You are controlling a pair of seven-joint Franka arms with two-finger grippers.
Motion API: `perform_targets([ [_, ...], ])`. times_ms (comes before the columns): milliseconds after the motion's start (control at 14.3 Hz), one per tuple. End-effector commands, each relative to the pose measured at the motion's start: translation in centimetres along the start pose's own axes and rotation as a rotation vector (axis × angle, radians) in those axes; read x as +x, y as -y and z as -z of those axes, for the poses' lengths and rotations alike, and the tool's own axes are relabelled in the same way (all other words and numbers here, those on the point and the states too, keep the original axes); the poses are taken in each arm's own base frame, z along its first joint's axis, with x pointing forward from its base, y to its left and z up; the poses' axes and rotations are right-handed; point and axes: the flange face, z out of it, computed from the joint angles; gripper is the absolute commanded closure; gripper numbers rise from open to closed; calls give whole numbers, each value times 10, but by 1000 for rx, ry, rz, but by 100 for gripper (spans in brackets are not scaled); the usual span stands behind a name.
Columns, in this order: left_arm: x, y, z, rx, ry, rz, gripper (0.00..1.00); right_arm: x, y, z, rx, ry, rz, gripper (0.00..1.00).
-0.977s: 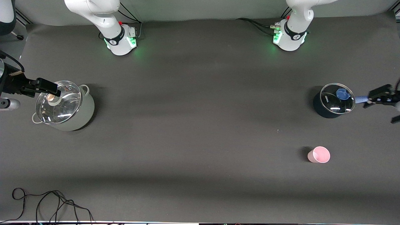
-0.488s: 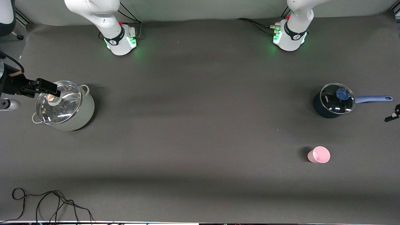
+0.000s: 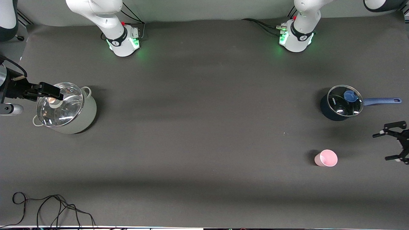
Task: Transfer pink cup from left to right arm
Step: 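Lower the open left gripper around the pink cup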
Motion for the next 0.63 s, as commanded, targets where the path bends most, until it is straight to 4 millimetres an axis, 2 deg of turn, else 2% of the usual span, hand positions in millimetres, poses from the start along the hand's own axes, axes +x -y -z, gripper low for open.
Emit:
perform_targets([
  [0, -19, 18, -31, -12, -96, -92, 0, 1, 0, 4, -6, 1, 25, 0],
  [140, -41, 30, -49, 38, -131, -170, 0, 1, 0, 3, -7, 4, 24, 0],
  [558, -104, 50, -110, 94, -200, -224, 0, 1, 2, 2, -3, 7, 13, 0],
])
